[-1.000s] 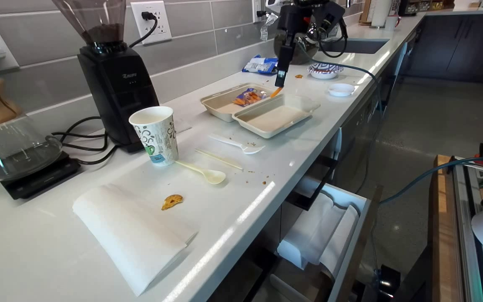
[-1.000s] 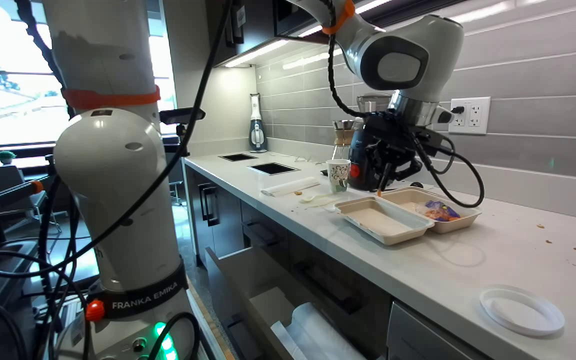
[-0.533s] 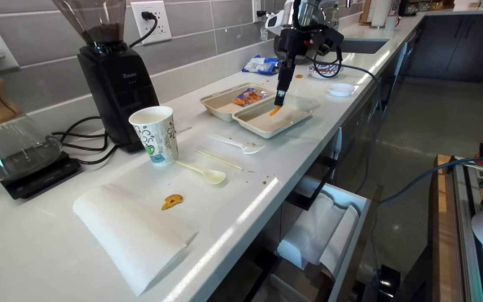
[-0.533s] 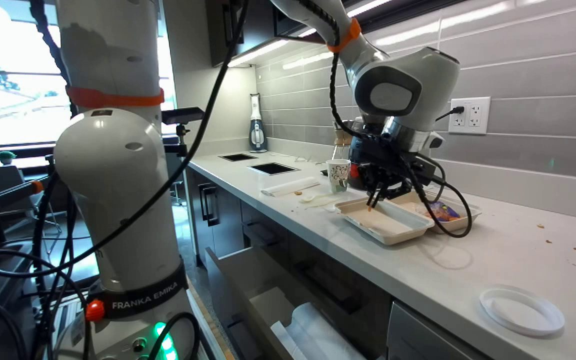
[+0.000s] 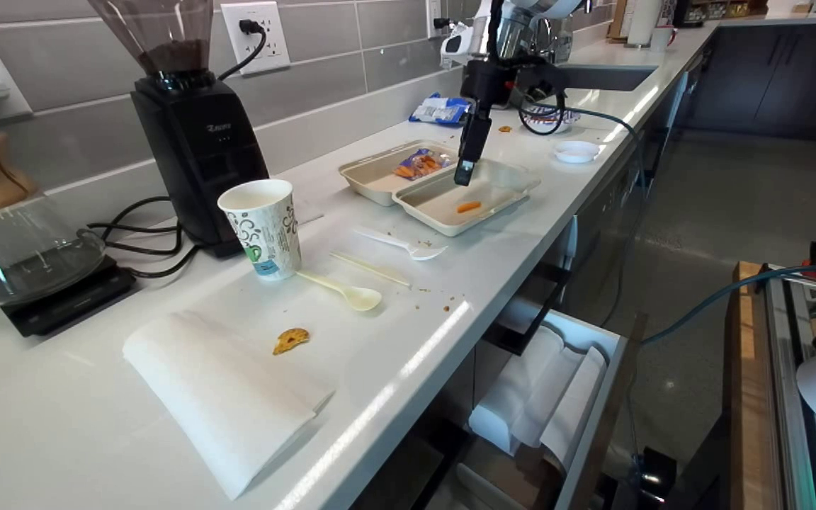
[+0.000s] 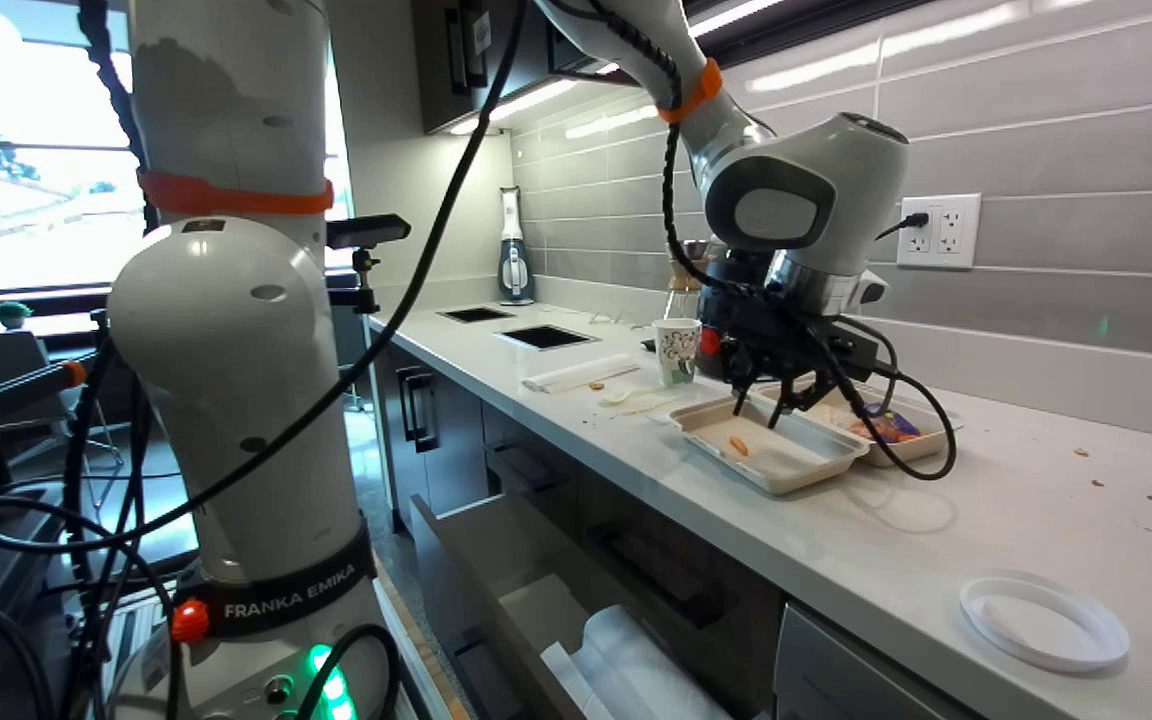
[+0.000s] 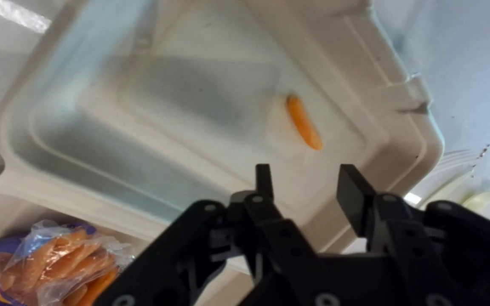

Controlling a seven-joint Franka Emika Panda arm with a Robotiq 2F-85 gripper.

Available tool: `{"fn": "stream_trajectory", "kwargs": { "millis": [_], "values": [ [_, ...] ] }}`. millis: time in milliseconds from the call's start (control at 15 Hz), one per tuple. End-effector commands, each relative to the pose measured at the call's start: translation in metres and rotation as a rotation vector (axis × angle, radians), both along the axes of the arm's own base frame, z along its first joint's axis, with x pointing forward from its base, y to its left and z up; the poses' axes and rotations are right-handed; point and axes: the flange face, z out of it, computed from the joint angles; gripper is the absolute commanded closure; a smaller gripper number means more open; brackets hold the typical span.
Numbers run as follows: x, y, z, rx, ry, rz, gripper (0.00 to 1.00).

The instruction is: Remove one orange object from upper segment of the takeaway pack and put it in the lower segment

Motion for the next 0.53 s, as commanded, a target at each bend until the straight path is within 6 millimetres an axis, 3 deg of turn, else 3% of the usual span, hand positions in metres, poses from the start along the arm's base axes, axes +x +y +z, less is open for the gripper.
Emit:
{"fn": "stream_trajectory", "kwargs": {
  "millis": [0,200,467],
  "values": [
    [0.003,0.005,0.004,-0.01,-0.022,0.002,0.23],
    [0.005,0.008,0.013,-0.012,-0.013,0.012,0.01],
    [0.004,0.004,0.038,-0.122,-0.033,-0.079,0.0]
  ]
}}
